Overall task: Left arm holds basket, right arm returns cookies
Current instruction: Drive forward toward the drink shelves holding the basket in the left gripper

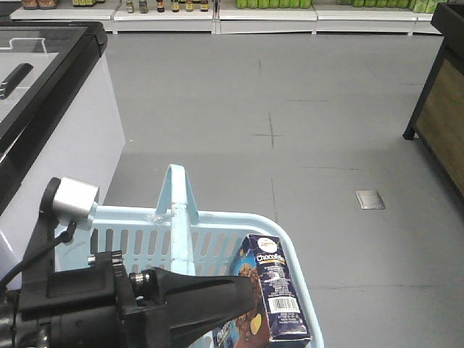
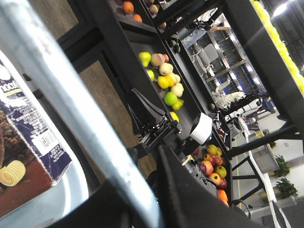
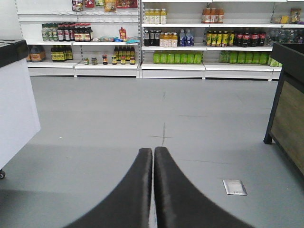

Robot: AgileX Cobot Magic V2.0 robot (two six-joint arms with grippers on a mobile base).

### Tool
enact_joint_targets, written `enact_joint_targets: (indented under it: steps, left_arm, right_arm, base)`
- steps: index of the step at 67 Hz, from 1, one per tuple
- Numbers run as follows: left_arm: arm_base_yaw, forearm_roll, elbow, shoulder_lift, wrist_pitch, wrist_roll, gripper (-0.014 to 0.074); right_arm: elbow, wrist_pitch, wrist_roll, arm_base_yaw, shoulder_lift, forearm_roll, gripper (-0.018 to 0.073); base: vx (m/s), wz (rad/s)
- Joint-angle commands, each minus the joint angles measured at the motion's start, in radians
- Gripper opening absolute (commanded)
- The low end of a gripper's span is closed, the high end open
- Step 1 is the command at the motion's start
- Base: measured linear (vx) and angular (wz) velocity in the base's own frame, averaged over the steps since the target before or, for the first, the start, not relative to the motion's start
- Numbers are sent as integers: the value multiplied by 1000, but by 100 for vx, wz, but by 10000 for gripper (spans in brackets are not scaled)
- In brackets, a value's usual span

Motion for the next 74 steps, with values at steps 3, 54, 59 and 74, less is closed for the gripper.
enact_joint_targets:
  steps: [3,54,59,74]
  left_arm:
    - [-3,-60,-36,-19,25,14,-6]
    - [-3,-60,-36,-19,25,14,-6]
    - [-3,-60,-36,-19,25,14,-6]
    - [-3,-60,-36,-19,25,14,-6]
  right_arm:
    - [3,-71,-8,-7,-8,0,-8]
    - [3,-71,-8,-7,-8,0,-8]
    - [3,-71,-8,-7,-8,0,-8]
    - [3,-71,-8,-7,-8,0,-8]
  base:
    - [43,-4]
    - [46,-1]
    - [47,0]
    - [46,1]
